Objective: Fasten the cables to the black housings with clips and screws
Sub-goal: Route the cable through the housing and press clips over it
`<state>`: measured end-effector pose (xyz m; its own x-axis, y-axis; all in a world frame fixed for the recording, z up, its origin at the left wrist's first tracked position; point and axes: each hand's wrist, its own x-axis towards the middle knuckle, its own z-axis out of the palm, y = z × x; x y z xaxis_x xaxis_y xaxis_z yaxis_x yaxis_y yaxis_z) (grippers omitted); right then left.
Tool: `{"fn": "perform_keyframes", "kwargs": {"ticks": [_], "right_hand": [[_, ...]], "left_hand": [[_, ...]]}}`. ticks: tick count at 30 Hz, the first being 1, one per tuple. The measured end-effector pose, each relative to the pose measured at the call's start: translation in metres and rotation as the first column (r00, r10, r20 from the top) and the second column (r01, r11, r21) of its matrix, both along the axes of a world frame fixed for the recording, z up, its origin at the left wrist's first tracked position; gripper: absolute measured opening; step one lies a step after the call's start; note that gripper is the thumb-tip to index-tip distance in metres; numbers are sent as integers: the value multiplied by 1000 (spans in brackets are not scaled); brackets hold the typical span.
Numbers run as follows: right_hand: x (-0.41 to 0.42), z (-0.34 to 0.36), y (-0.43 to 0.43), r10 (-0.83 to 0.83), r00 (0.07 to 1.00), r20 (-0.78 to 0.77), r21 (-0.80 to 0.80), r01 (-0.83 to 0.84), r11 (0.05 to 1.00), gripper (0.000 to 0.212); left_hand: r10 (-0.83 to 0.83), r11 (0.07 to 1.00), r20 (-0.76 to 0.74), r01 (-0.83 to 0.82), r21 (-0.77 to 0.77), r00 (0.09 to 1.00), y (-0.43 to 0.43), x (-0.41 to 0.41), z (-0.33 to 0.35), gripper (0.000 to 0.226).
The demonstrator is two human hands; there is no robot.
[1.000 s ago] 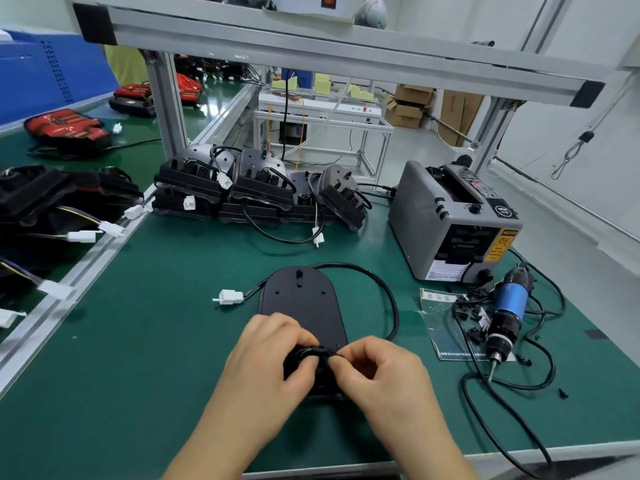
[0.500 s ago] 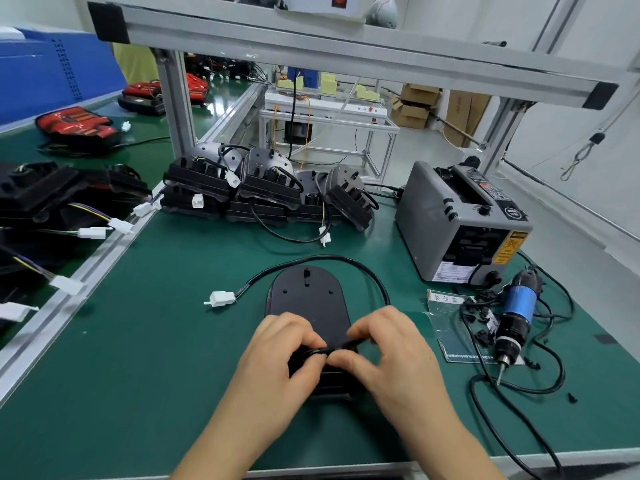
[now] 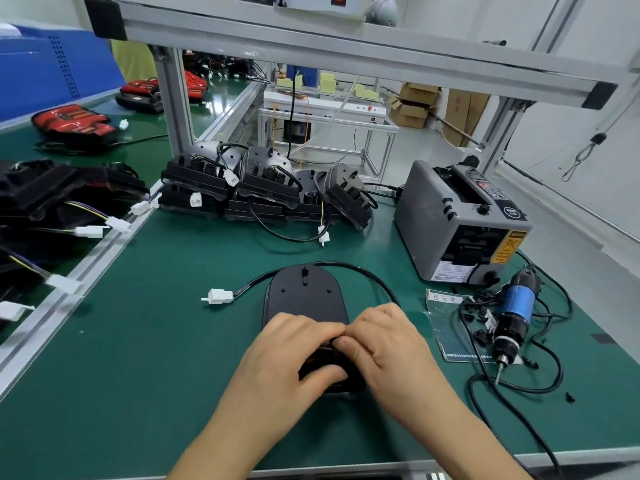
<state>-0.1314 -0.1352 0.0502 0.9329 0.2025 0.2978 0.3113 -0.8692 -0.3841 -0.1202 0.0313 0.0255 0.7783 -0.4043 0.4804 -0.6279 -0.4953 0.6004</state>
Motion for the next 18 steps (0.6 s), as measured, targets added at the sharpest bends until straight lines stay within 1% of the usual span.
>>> {"fn": "perform_keyframes", "kwargs": {"ticks": [2,6,7,9,11,12,14,16,18], "right_hand": [[1,-1,-3,17,996,-85,38,-14,999,39],[1,-3,-6,26,983,-183,170,5,985,10],[1,-3,-6,24,979,-201,188,15,982,10],[3,-4,-5,19,973,-229,202,28,979,18],[4,-3,-5,18,970,-244,214,36,976,20],[5,-2,-5,20,968,-250,218,37,975,20],[5,-2,-6,23,965,-263,223,38,974,21],[5,-1,-5,22,963,-270,239,45,970,23],[4,-1,-4,21,959,-281,257,54,965,25]], "left_hand": [[31,999,37,-30,-31,999,-2,0,2,18],[64,997,-3,-64,-46,998,-4,0,1,18],[79,995,-23,-80,-57,997,-3,0,0,18],[111,989,-70,-117,-92,991,-1,0,-2,16],[149,980,-133,-165,-111,980,2,1,-3,24],[157,980,-141,-171,-101,978,3,1,-2,23],[152,982,-150,-167,-89,977,5,1,0,14],[138,978,-214,-167,-125,967,4,0,3,8],[124,971,-274,-174,-166,954,4,1,4,13]]}}
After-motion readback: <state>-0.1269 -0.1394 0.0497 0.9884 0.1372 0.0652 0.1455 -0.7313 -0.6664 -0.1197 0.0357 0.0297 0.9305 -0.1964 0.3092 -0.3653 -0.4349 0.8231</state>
